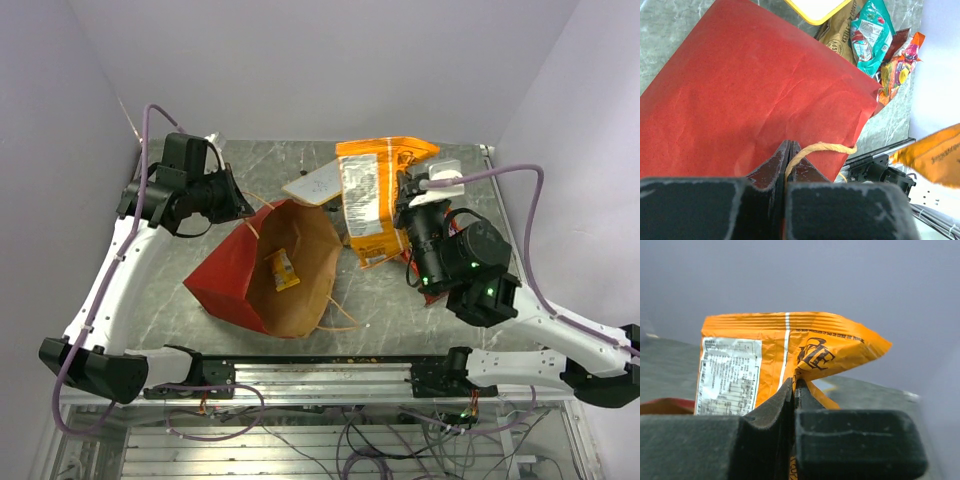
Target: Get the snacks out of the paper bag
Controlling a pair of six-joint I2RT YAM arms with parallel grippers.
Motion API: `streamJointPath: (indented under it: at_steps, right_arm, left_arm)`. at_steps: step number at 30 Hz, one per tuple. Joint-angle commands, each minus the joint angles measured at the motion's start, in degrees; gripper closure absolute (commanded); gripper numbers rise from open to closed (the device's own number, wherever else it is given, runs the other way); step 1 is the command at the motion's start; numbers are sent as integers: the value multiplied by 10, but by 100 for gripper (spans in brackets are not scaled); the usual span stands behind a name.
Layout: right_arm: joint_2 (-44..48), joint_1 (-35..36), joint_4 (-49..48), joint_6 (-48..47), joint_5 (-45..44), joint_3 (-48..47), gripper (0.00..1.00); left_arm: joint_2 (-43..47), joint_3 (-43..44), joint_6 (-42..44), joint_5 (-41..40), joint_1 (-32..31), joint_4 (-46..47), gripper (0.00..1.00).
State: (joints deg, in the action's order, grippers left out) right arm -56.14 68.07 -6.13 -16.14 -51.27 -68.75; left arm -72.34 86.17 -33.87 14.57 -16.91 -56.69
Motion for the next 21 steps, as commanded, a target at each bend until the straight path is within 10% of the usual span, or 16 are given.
streamJointPath:
  at_steps: [1,11,21]
  right_arm:
    - [-12,-47,-137,-248,-137,47,100]
    - [-62,-331,107,64,27,38,100]
    - [-137,-371,205,282,63,5,100]
  left_arm:
    - [-3,11,2,0,6,14,93]
    - [-9,11,10,5,10,9,93]
    - [-5,12,14,10,13,4,93]
